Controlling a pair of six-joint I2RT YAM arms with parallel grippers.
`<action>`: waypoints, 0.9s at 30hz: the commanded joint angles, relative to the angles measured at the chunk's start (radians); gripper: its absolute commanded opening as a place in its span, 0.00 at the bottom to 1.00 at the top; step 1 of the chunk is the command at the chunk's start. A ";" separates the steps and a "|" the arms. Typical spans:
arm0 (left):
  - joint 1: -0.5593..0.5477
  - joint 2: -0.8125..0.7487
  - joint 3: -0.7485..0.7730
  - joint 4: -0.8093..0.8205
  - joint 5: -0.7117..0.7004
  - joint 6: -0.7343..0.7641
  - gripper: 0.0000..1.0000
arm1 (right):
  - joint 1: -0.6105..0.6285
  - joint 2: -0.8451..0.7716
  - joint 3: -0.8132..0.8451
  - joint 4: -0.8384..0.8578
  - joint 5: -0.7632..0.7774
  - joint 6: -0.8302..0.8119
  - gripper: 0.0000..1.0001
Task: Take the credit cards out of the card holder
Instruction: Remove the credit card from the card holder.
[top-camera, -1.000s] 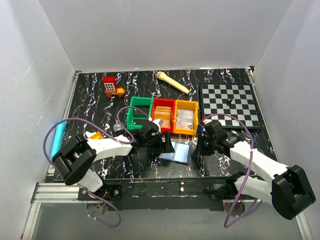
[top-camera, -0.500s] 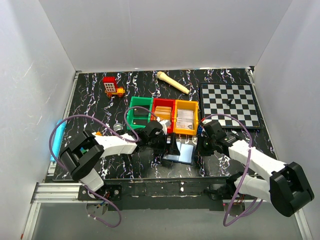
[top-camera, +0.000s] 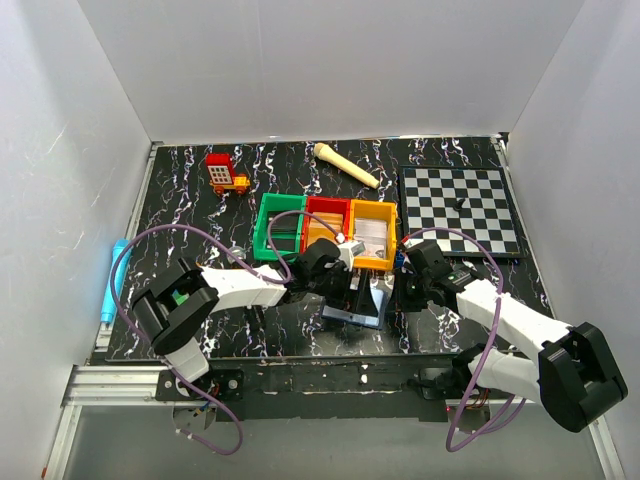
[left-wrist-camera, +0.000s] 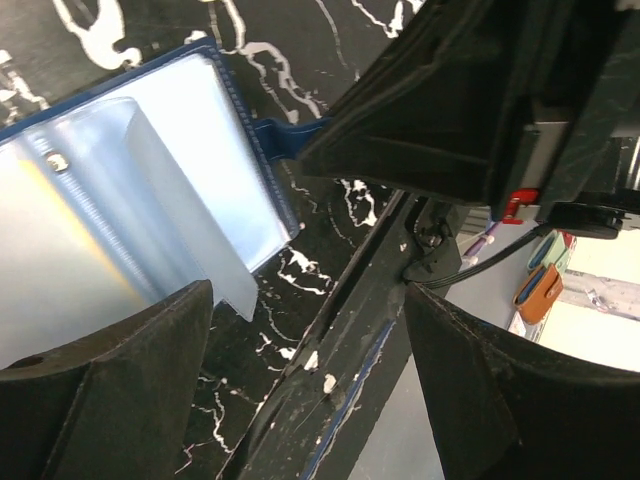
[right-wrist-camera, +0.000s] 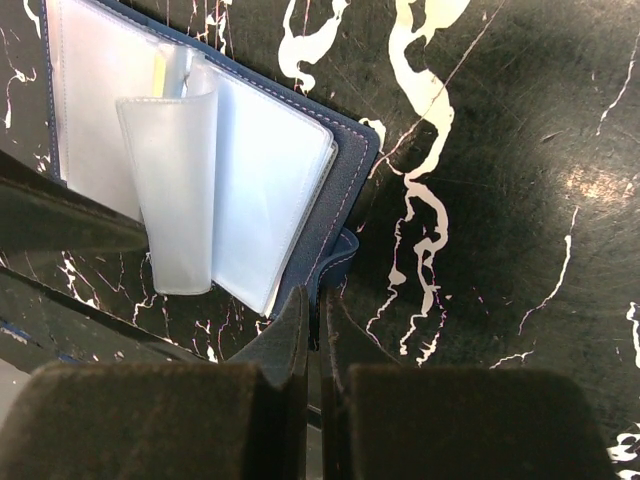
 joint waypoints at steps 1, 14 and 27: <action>-0.023 -0.001 0.053 0.012 0.034 0.040 0.76 | 0.001 0.000 0.018 0.011 0.007 -0.023 0.01; -0.008 -0.229 -0.042 -0.054 -0.153 0.051 0.79 | -0.011 -0.017 0.002 -0.002 0.028 -0.026 0.01; 0.075 -0.179 -0.105 -0.163 -0.252 -0.007 0.78 | -0.013 -0.017 -0.002 0.003 0.019 -0.029 0.01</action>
